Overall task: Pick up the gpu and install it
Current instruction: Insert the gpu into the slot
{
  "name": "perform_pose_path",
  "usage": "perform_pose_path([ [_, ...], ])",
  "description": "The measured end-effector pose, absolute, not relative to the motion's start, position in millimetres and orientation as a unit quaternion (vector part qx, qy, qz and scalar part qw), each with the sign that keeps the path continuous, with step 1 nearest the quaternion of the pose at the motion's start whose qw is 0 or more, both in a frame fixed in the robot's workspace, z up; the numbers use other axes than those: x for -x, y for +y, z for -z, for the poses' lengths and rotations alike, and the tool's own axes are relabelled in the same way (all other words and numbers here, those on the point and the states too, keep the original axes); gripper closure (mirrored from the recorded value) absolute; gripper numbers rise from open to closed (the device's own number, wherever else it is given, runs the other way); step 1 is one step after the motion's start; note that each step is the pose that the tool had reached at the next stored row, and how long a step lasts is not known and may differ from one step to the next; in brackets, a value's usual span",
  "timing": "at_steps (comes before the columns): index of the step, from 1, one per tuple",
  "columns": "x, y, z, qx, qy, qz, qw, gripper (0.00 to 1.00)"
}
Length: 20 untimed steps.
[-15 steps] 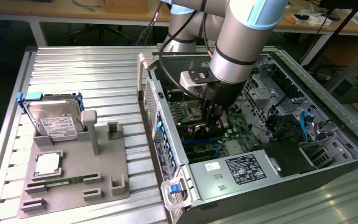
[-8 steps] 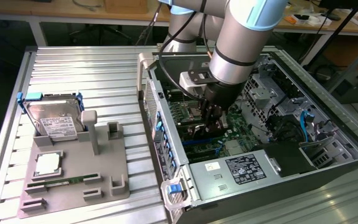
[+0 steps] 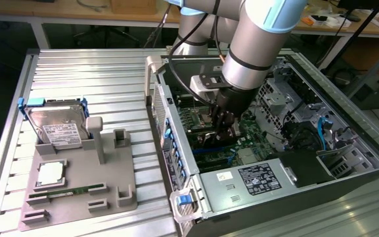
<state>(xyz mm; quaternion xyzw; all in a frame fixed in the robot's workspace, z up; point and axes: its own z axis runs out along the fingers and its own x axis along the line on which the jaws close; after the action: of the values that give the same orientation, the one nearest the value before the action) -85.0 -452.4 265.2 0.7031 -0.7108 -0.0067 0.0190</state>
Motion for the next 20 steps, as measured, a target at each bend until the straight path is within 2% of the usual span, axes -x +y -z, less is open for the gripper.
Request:
perform_pose_path([
  [20, 86.1, -452.3, -260.8, -0.701, -0.713, 0.001, 0.012, 0.73],
])
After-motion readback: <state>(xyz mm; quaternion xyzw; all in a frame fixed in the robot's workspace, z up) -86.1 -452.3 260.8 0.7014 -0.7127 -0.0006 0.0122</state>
